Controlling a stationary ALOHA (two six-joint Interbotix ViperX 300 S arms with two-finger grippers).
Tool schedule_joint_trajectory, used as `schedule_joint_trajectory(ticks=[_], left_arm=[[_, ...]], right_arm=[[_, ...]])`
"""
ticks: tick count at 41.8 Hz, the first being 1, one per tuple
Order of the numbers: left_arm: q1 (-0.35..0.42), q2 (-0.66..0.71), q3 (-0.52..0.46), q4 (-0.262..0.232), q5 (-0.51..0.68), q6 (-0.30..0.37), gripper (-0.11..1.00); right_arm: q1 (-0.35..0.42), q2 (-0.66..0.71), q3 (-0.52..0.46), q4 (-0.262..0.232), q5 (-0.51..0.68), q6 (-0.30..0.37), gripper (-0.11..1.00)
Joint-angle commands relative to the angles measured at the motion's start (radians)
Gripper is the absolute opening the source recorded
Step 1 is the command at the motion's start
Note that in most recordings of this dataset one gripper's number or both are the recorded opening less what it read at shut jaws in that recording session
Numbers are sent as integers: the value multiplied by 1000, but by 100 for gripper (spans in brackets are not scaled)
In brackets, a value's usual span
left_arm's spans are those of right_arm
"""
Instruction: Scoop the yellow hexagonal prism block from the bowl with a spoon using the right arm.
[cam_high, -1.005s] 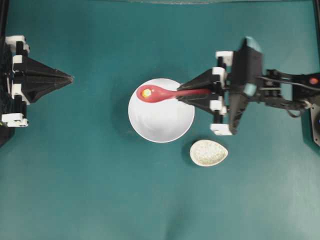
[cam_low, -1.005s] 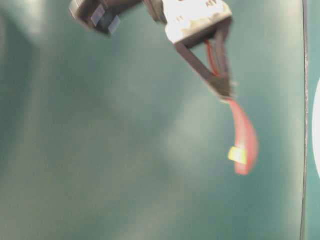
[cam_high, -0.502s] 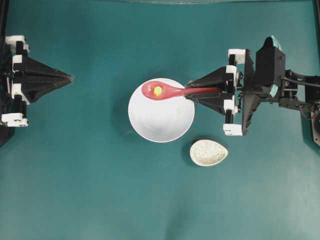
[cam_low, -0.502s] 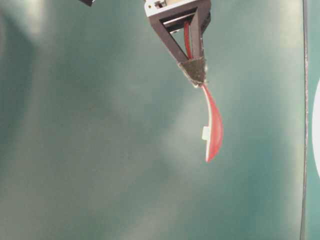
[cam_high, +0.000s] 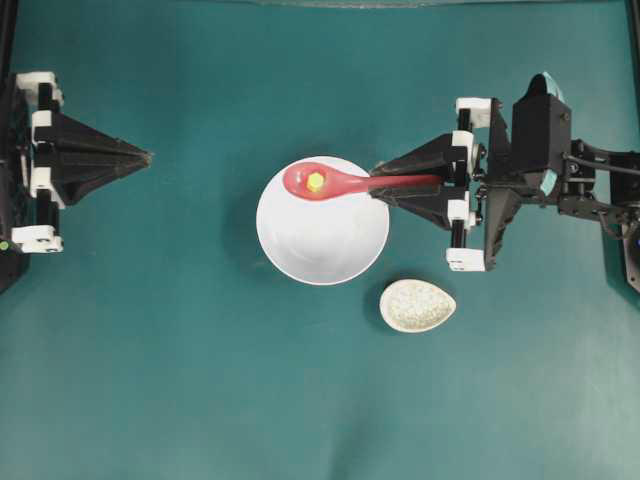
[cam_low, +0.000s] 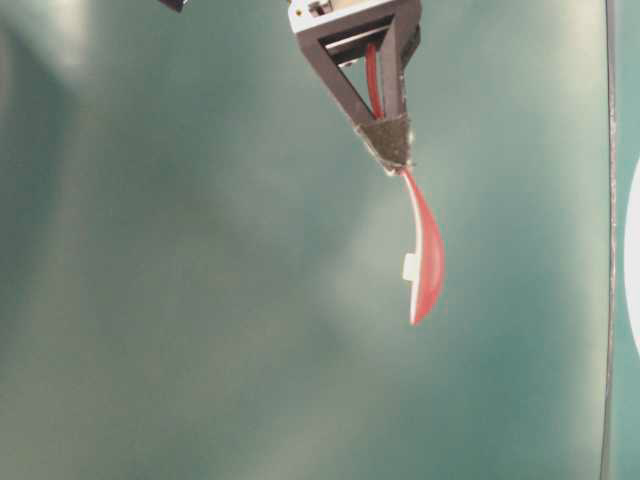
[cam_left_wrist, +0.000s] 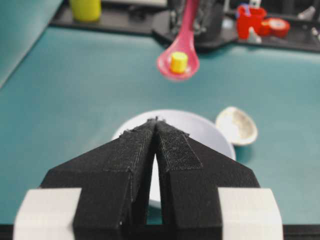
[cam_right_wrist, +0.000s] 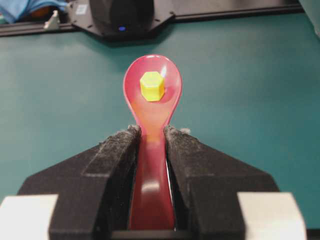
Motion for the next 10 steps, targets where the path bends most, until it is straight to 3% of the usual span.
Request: schedule_joint_trajectory(ticks=[1, 10], left_arm=[[6, 18, -28, 0, -18, -2, 0], [11, 20, -26, -2, -26, -2, 0]], right_arm=[[3, -15, -14, -11, -12, -2, 25], [6, -15, -12, -17, -6, -2, 25]])
